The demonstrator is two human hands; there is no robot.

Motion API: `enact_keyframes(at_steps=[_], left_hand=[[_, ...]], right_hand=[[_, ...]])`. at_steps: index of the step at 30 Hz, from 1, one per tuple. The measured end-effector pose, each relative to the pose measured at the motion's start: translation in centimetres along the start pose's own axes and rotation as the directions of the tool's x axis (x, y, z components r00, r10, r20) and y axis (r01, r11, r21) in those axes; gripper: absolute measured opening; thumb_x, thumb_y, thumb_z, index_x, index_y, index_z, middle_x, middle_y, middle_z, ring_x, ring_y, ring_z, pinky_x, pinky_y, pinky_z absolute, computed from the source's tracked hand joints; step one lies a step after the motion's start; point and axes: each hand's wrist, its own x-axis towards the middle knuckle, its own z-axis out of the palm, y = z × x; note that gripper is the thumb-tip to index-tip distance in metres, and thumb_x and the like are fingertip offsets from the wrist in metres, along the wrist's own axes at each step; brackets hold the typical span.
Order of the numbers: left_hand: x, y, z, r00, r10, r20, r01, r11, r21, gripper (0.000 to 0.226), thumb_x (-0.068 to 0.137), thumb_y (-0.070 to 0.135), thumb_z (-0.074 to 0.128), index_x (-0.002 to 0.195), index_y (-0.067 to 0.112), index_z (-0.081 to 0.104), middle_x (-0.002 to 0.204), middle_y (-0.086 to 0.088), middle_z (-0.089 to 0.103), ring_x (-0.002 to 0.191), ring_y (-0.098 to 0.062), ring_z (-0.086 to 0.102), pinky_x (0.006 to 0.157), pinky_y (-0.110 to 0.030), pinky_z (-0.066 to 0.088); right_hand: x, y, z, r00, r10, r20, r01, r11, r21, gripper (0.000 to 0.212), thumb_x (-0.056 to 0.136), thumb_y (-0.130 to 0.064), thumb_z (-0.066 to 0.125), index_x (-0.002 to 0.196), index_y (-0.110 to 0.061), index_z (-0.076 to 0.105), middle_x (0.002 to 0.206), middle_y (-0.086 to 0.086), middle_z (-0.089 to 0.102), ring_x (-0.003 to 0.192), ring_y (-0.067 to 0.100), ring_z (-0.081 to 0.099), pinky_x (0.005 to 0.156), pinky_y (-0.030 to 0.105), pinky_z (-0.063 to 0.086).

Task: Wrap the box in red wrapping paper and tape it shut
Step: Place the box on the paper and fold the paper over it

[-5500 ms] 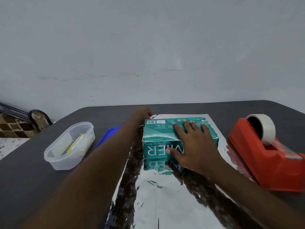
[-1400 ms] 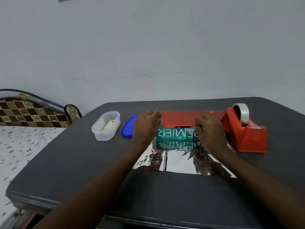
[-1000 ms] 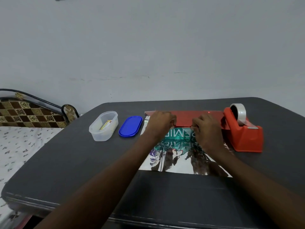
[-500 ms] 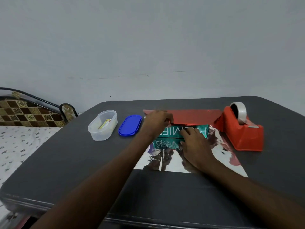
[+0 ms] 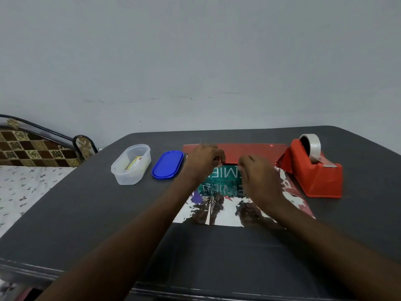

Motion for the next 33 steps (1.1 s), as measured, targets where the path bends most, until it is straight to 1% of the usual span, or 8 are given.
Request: enact_keyframes(at_steps=[2, 5, 9, 14, 20, 24, 27, 33], left_hand=[[-0.1, 0.0, -0.1, 1.0, -0.008, -0.012, 0.007, 1.0, -0.015, 0.012, 0.088, 0.013, 0.069, 0.097, 0.018, 0.076, 0.098, 0.001, 0.071, 0.079, -0.005, 0.054, 0.067, -0.012, 0.034], [-0.3, 0.1, -0.1, 1.0, -0.023, -0.018, 0.023, 0.999, -0.042, 0.015, 0.088, 0.007, 0.068, 0.097, 0.016, 0.076, 0.098, 0.0, 0.072, 0.078, -0.008, 0.059, 0.068, -0.01, 0.038], [-0.9, -0.6, -0.1, 0.997, -0.076, -0.031, 0.073, 0.993, -0.088, 0.016, 0.085, 0.004, 0.07, 0.096, 0.013, 0.076, 0.094, 0.001, 0.07, 0.076, -0.006, 0.057, 0.065, -0.006, 0.036], [-2.7, -3.2, -0.7, 0.98, -0.185, -0.07, 0.182, 0.982, -0.047, 0.016, 0.079, 0.008, 0.075, 0.088, 0.02, 0.071, 0.091, 0.008, 0.065, 0.081, -0.01, 0.061, 0.068, -0.03, 0.052], [-3.7, -5.6, -1.7, 0.956, -0.288, -0.055, 0.283, 0.955, -0.09, 0.024, 0.068, 0.006, 0.081, 0.087, 0.018, 0.072, 0.077, 0.011, 0.057, 0.071, -0.014, 0.056, 0.063, -0.03, 0.046], [-2.8, -4.8, -2.7, 0.974, -0.215, -0.074, 0.205, 0.97, -0.129, 0.032, 0.066, 0.015, 0.086, 0.094, 0.017, 0.071, 0.082, 0.011, 0.058, 0.074, -0.01, 0.055, 0.067, -0.025, 0.044], [-0.9, -2.4, -3.2, 0.987, -0.143, -0.074, 0.132, 0.981, -0.144, 0.019, 0.076, 0.016, 0.079, 0.095, 0.014, 0.074, 0.086, 0.005, 0.065, 0.074, -0.01, 0.056, 0.067, -0.024, 0.044], [1.6, 1.6, -0.9, 0.994, -0.053, 0.095, 0.058, 0.997, -0.052, 0.015, 0.084, 0.006, 0.07, 0.094, 0.015, 0.077, 0.092, 0.0, 0.076, 0.08, -0.015, 0.067, 0.069, -0.021, 0.046]], right_hand=[[2.0, 0.4, -0.3, 1.0, -0.02, -0.021, 0.02, 1.0, 0.006, 0.01, 0.088, 0.001, 0.066, 0.085, -0.009, 0.066, 0.083, 0.005, 0.064, 0.075, 0.022, 0.056, 0.064, 0.036, 0.05], [3.5, 1.1, -0.1, 0.995, 0.011, 0.095, -0.016, 0.999, 0.045, 0.013, 0.089, 0.001, 0.065, 0.084, -0.011, 0.069, 0.085, 0.003, 0.066, 0.08, 0.019, 0.057, 0.068, 0.028, 0.041], [3.3, 1.8, 0.3, 0.993, 0.003, 0.119, -0.01, 0.998, 0.064, 0.014, 0.085, 0.001, 0.069, 0.082, -0.013, 0.068, 0.085, -0.001, 0.063, 0.082, 0.017, 0.053, 0.068, 0.028, 0.038], [3.5, 2.0, 0.7, 0.995, 0.009, 0.104, -0.019, 0.995, 0.095, 0.021, 0.082, 0.004, 0.071, 0.078, -0.016, 0.068, 0.081, -0.005, 0.062, 0.078, 0.016, 0.055, 0.068, 0.028, 0.046], [3.4, 1.9, 0.7, 0.996, 0.015, 0.09, -0.024, 0.995, 0.101, 0.021, 0.079, 0.006, 0.072, 0.078, -0.014, 0.069, 0.078, -0.003, 0.062, 0.075, 0.018, 0.055, 0.068, 0.033, 0.051], [3.3, 1.9, 0.8, 0.996, 0.023, 0.089, -0.033, 0.994, 0.108, 0.021, 0.08, 0.006, 0.071, 0.078, -0.015, 0.068, 0.079, -0.005, 0.06, 0.076, 0.019, 0.054, 0.067, 0.035, 0.052], [3.2, 1.9, 0.8, 0.995, 0.033, 0.09, -0.042, 0.995, 0.096, 0.02, 0.08, 0.003, 0.074, 0.078, -0.016, 0.068, 0.078, -0.007, 0.058, 0.077, 0.018, 0.053, 0.066, 0.031, 0.047], [3.0, 2.0, 0.7, 0.996, 0.03, 0.082, -0.037, 0.995, 0.09, 0.021, 0.078, -0.001, 0.078, 0.08, -0.02, 0.068, 0.08, -0.007, 0.059, 0.081, 0.017, 0.051, 0.066, 0.032, 0.046]])
